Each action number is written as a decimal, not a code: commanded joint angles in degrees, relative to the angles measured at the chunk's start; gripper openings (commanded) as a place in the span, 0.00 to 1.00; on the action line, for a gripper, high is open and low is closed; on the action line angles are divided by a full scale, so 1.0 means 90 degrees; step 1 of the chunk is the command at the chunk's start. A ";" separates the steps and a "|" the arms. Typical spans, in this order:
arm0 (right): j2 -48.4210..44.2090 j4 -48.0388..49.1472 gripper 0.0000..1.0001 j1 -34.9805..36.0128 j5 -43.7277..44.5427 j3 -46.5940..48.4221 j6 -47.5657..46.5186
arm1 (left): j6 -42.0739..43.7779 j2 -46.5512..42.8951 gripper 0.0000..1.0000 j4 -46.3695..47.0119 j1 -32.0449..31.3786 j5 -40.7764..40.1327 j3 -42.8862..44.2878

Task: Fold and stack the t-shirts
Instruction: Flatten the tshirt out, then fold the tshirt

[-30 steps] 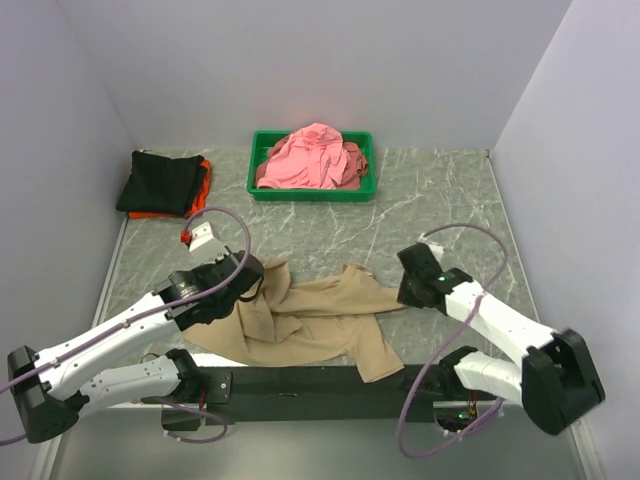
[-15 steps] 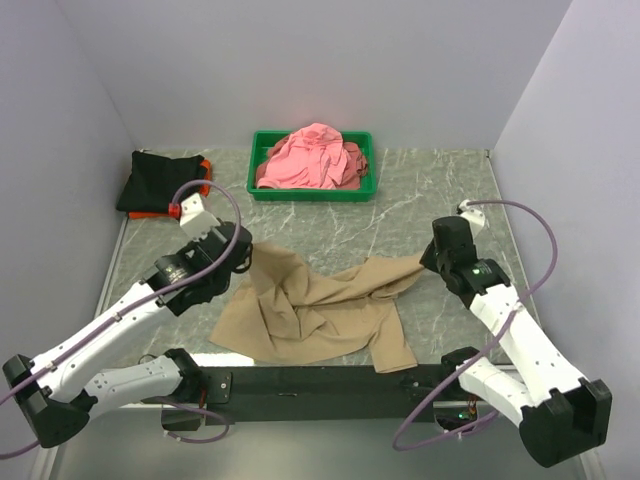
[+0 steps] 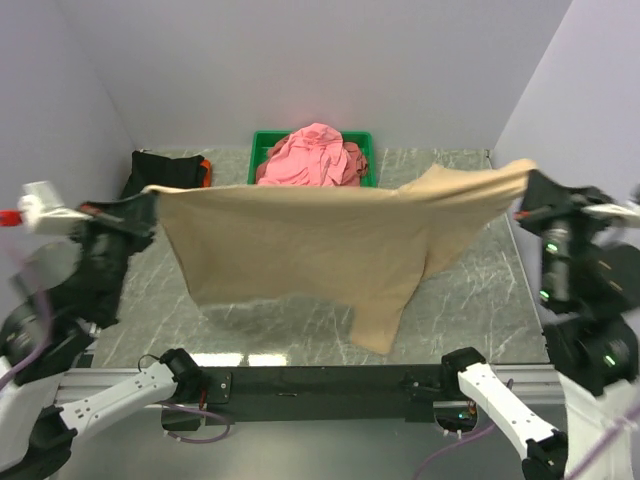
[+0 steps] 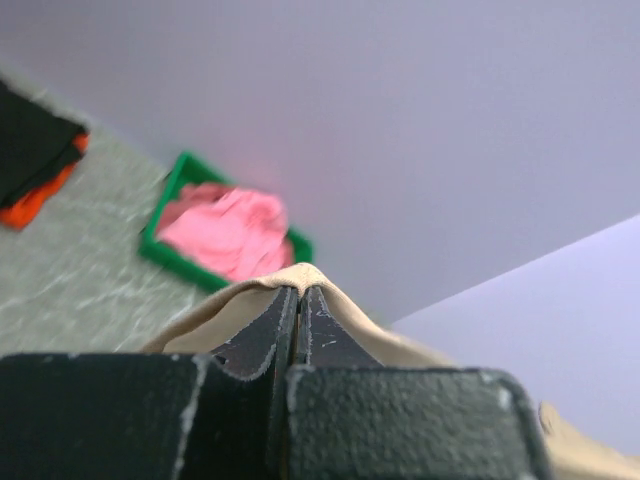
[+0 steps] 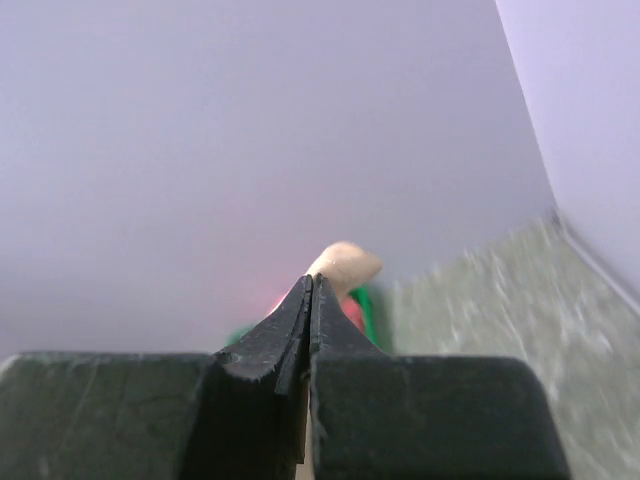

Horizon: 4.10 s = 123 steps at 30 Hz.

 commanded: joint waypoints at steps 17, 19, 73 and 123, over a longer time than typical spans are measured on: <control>0.0674 -0.0205 0.00 -0.0040 -0.1775 0.4537 -0.1546 | 0.1403 0.0014 0.00 0.0784 0.0031 0.2430 0.2528; 0.0782 0.0019 0.00 -0.0040 -0.1503 0.4381 -0.1693 | 0.1481 0.0122 0.01 0.0813 0.0021 0.2071 0.2529; 0.8341 0.3028 0.00 -0.0949 -0.3025 0.2056 -0.2494 | 0.1345 0.7788 0.00 0.3245 0.4318 0.2791 0.0067; 0.2618 0.0743 0.00 -0.0372 -0.1462 -0.4584 0.0933 | -0.0061 0.5365 0.00 0.2190 0.4513 0.2370 -0.3184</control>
